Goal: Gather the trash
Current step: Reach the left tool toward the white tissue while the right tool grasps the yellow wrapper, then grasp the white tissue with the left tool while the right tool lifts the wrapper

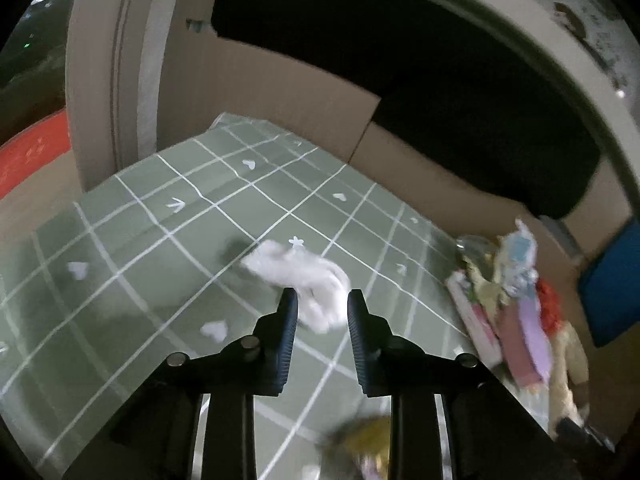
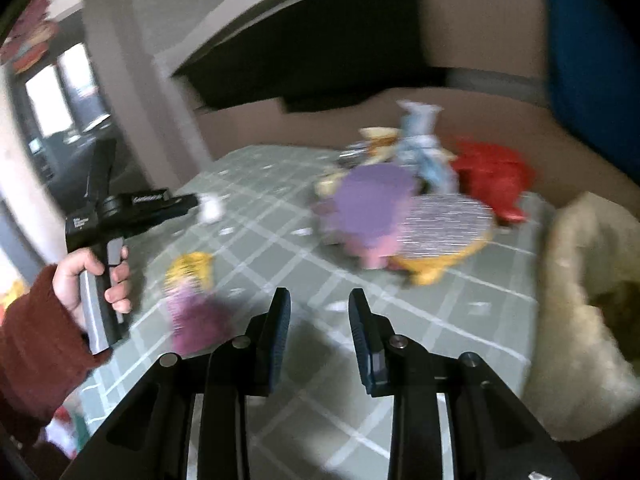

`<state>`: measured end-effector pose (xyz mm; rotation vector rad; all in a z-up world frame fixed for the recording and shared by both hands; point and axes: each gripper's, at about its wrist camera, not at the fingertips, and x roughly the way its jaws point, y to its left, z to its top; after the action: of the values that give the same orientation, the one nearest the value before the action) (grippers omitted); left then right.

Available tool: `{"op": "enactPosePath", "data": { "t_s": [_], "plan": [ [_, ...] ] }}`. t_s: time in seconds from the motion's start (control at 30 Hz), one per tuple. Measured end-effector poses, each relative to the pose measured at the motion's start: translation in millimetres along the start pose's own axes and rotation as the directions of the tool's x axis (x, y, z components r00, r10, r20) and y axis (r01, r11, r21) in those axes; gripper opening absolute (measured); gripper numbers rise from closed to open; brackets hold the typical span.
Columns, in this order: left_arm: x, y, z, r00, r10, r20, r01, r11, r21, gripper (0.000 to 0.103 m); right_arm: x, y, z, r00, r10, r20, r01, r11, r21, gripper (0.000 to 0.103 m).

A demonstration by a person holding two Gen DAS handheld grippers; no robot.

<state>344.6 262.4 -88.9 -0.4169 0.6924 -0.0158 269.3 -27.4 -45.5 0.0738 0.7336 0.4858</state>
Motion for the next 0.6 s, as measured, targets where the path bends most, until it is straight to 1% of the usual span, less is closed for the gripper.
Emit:
{"op": "enactPosePath", "data": {
  "t_s": [0.07,0.13,0.2,0.3,0.4,0.5,0.6],
  "plan": [
    [-22.5,1.7,-6.1,1.000,-0.027,0.012,0.027,0.999,0.031,0.026,9.0,14.4,1.8,0.998,0.062,-0.034,-0.063,0.998,-0.031,0.028],
    [-47.0,3.1,-13.7,0.999,-0.035,0.033,0.032,0.997,0.072,0.026,19.0,29.8,2.6,0.993,0.100,-0.067,-0.105,0.993,-0.063,0.028],
    [-68.6,5.6,-21.6,0.997,-0.043,0.058,0.037,0.994,0.100,0.026,28.1,42.6,3.5,0.989,0.117,-0.093,-0.126,0.988,-0.091,0.028],
    [-85.4,10.2,-29.8,0.997,-0.031,0.077,0.021,0.993,0.120,0.026,43.8,62.8,7.8,0.984,0.133,-0.121,-0.149,0.979,-0.136,0.028],
    [-91.0,18.3,-32.3,0.997,-0.019,0.075,0.011,0.993,0.115,0.026,60.6,80.9,11.2,0.975,0.160,-0.151,-0.186,0.967,-0.176,0.028],
    [-93.0,26.5,-31.9,0.997,-0.007,0.081,-0.002,0.995,0.104,0.026,81.8,96.0,15.2,0.974,0.149,-0.171,-0.185,0.957,-0.222,0.029],
    [-90.7,31.6,-30.9,0.997,-0.020,0.073,0.013,0.996,0.091,0.027,105.0,103.9,17.0,0.974,0.093,-0.205,-0.144,0.958,-0.248,0.032]
  ]
}}
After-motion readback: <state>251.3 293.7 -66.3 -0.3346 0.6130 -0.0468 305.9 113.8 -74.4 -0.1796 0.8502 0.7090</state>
